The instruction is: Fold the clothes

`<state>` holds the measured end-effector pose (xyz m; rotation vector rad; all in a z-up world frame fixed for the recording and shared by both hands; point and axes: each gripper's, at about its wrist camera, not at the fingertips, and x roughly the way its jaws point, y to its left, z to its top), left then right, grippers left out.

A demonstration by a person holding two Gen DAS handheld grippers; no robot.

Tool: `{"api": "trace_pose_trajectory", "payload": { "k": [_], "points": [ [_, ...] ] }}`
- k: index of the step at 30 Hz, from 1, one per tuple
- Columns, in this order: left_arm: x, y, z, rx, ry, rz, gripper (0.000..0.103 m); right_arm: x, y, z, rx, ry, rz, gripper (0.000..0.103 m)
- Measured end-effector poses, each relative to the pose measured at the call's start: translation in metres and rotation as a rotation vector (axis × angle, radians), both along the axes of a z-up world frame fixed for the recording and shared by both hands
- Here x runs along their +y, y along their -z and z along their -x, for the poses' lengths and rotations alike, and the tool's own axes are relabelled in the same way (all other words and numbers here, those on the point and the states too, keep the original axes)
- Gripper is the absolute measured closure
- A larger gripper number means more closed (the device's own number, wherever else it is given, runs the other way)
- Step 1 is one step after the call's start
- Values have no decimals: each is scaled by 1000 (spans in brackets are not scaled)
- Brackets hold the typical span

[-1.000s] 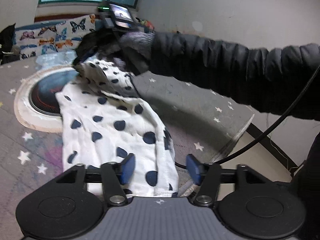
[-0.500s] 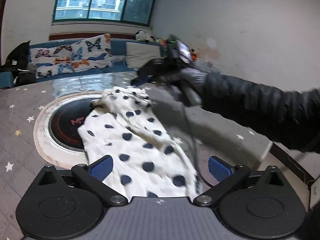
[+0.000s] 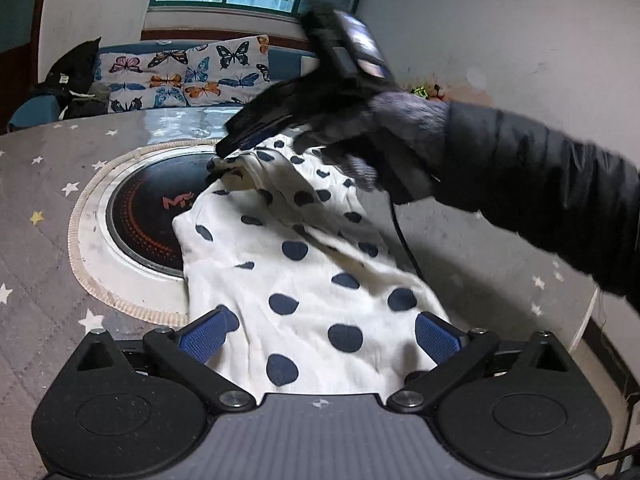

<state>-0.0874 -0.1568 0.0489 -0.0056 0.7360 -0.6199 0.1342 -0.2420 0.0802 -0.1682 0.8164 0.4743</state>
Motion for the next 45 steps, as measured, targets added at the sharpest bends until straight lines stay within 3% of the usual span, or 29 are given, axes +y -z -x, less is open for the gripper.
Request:
{"api": "trace_pose_trajectory", "payload": {
  "k": [4, 7, 10, 16, 23, 28, 33, 42, 45],
  "points": [
    [-3, 10, 2, 22, 12, -13, 2, 15, 7, 1, -20, -11, 92, 75],
    [-3, 13, 1, 40, 13, -19, 2, 13, 10, 3, -44, 2, 145, 91],
    [-1, 15, 0, 46, 5, -18, 2, -3, 4, 8, -76, 32, 105, 98],
    [1, 14, -1, 56, -10, -24, 3, -56, -14, 12, -114, 152, -49, 99],
    [-3, 13, -3, 56, -6, -53, 3, -128, -7, 13, -56, 321, -207, 94],
    [-6, 10, -3, 56, 0, -68, 2, -154, 1, 13, -46, 425, -171, 93],
    [-9, 2, -3, 45, -5, -83, 2, -147, -8, 15, -98, 382, -197, 93],
    [-9, 0, -4, 41, -3, -81, 6, -126, 24, -13, -35, 327, -102, 93],
    [-8, 3, -4, 52, 0, -83, 7, -124, 19, -12, -45, 348, -94, 93]
  ]
}}
